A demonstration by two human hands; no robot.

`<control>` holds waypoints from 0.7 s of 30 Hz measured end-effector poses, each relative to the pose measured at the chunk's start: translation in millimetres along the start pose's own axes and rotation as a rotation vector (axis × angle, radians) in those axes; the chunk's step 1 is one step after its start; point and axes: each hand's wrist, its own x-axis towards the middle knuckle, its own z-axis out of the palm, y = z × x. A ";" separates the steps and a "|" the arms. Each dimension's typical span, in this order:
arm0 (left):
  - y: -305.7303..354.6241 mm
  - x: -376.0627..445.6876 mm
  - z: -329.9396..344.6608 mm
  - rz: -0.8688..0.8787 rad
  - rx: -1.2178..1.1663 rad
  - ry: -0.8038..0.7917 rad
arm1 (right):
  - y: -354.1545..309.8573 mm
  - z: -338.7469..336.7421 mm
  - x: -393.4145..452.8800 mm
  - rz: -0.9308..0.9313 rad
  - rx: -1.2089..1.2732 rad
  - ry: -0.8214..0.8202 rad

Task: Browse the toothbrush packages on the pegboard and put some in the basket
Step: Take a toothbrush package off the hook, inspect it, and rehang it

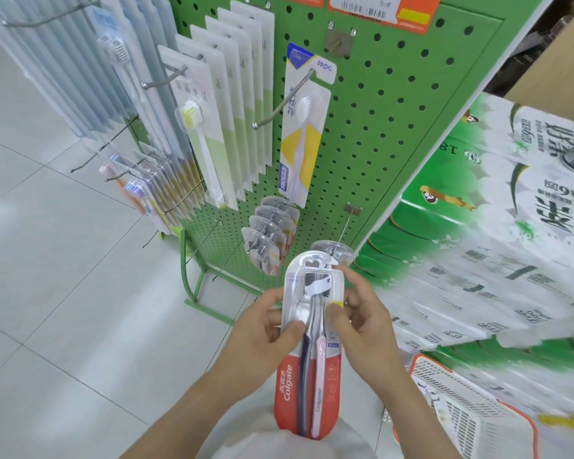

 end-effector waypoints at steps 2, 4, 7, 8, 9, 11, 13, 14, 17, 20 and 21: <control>4.9 3.0 1.0 0.024 -0.031 0.028 | -0.2 -1.9 3.7 0.004 0.041 0.005; 10.3 4.2 1.4 0.059 -0.075 0.060 | -0.4 -4.5 6.8 0.018 0.032 -0.003; 18.0 7.3 -1.1 0.087 -0.151 0.135 | 2.1 -7.6 6.3 0.061 0.037 -0.020; 20.0 9.0 -2.5 0.088 -0.159 0.163 | 3.2 -8.1 5.1 0.077 0.063 -0.031; 22.6 10.2 -3.7 0.084 -0.170 0.181 | 3.9 -7.9 3.8 0.093 0.100 -0.047; 25.1 11.7 -6.0 0.062 -0.192 0.172 | 5.6 -6.2 1.9 0.119 0.168 -0.047; 23.8 11.0 -6.7 0.021 -0.162 0.099 | 6.2 -3.5 2.8 0.125 0.210 0.024; 20.9 10.1 -6.3 0.005 -0.116 0.060 | 6.6 -2.8 3.5 0.120 0.216 0.072; 14.0 7.8 -3.8 -0.021 -0.076 0.055 | 3.0 -4.5 4.8 0.126 0.225 0.125; 13.5 8.6 -5.4 -0.026 -0.099 0.094 | 0.1 -11.3 4.9 0.117 0.221 -0.005; 15.1 9.1 -6.4 -0.023 -0.117 0.103 | -2.1 -13.4 4.8 0.119 0.225 -0.055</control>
